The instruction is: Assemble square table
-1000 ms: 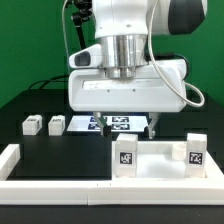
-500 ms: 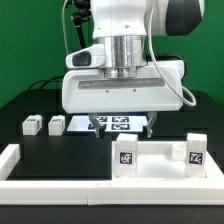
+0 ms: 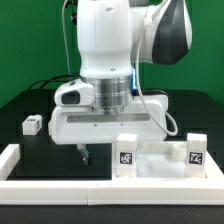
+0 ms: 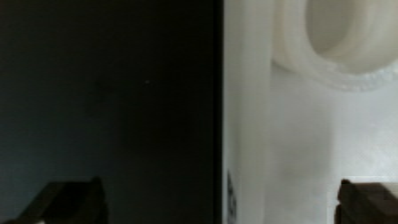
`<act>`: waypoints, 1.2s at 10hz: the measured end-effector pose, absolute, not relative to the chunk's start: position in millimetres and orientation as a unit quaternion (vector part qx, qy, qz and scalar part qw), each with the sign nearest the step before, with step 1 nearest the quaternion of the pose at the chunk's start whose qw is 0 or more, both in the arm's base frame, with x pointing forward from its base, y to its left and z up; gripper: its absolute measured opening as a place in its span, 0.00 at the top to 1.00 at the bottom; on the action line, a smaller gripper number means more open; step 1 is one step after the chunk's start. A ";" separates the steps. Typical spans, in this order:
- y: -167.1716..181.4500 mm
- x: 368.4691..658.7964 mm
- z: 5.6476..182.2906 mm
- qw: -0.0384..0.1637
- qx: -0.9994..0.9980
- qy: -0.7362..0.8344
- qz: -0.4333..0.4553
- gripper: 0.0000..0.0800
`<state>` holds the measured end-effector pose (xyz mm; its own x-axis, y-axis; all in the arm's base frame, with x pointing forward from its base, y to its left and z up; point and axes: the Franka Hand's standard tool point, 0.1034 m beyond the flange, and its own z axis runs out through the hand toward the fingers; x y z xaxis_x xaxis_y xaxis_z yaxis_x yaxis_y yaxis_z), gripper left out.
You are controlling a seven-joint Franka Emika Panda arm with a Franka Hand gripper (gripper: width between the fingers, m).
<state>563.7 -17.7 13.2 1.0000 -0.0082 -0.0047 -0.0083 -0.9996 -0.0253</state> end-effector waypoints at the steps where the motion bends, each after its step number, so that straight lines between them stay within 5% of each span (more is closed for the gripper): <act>1: -9.5 563.7 8.8 0.013 -1.000 0.011 0.000 0.19; 4: -10.3 564.3 7.9 0.012 -1.000 0.014 -0.002 0.20; 7: -10.7 564.2 7.9 0.012 -1.000 0.014 -0.002 0.81; 8: -14.3 564.0 7.9 0.010 -1.000 0.016 -0.002 0.81; 9: -14.7 563.5 7.8 0.009 -1.000 0.013 -0.001 0.93; 12: -14.7 563.5 7.8 0.008 -1.000 0.009 -0.001 0.93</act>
Offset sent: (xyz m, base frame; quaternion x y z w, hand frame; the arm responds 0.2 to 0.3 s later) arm 0.0000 0.0000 0.0000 0.0000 0.0000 0.0000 1.0000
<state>563.5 -14.7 7.8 0.9999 -0.0171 0.0016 -0.0170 -0.9997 -0.0151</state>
